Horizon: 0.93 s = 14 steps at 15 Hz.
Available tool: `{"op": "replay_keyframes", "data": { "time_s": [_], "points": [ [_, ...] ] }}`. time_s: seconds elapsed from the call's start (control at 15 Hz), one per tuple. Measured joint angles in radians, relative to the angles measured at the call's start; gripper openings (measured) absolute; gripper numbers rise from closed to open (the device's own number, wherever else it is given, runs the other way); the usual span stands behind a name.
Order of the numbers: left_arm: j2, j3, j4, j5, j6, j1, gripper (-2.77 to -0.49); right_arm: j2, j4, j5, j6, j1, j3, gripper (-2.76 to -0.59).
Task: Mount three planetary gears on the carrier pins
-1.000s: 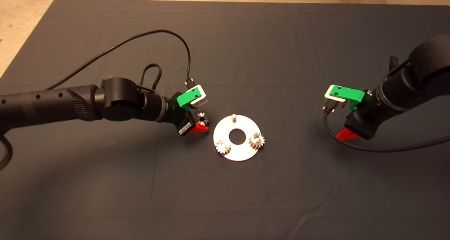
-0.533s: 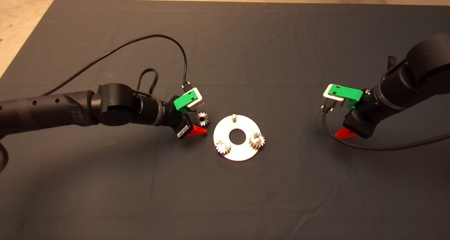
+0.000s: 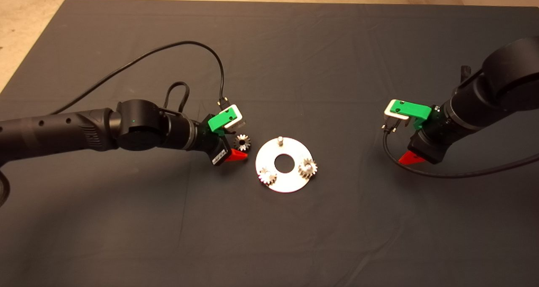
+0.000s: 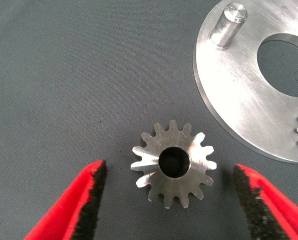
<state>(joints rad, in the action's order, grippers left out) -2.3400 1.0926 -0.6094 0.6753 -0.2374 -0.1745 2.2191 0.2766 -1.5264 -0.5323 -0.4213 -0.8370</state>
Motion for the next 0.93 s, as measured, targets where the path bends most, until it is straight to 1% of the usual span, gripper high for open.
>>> {"op": "replay_keyframes", "data": {
  "time_s": [0.13, 0.2, 0.27, 0.33, 0.67, 0.8, 0.93],
  "points": [
    [0.0, 0.0, 0.0, -0.013, 0.0, 0.001, -1.61, 0.001, 0.0, 0.0, 0.0, 0.0, 0.0, -1.62],
    [0.0, 0.0, 0.0, -0.027, 0.0, 0.007, -1.61, 0.001, 0.0, 0.0, 0.0, 0.0, 0.0, -1.62],
    [0.0, 0.0, 0.0, -0.032, 0.0, 0.015, -1.61, 0.001, 0.0, 0.0, 0.0, 0.0, -0.001, -1.62],
    [0.0, 0.0, 0.0, -0.031, 0.0, 0.021, -1.61, 0.001, 0.0, 0.0, 0.0, 0.0, -0.002, -1.62],
    [-0.001, 0.0, 0.0, -0.033, 0.0, 0.021, -1.61, 0.001, 0.0, 0.0, 0.0, -0.02, -0.004, -1.62],
    [0.0, 0.0, 0.0, -0.033, 0.0, 0.021, -1.75, 0.001, 0.0, 0.0, 0.0, -0.02, -0.004, -1.62],
    [-0.001, 0.0, 0.0, -0.033, 0.012, 0.021, -1.75, 0.002, 0.0, 0.0, 0.0, -0.02, -0.004, -1.62]
  ]
}}
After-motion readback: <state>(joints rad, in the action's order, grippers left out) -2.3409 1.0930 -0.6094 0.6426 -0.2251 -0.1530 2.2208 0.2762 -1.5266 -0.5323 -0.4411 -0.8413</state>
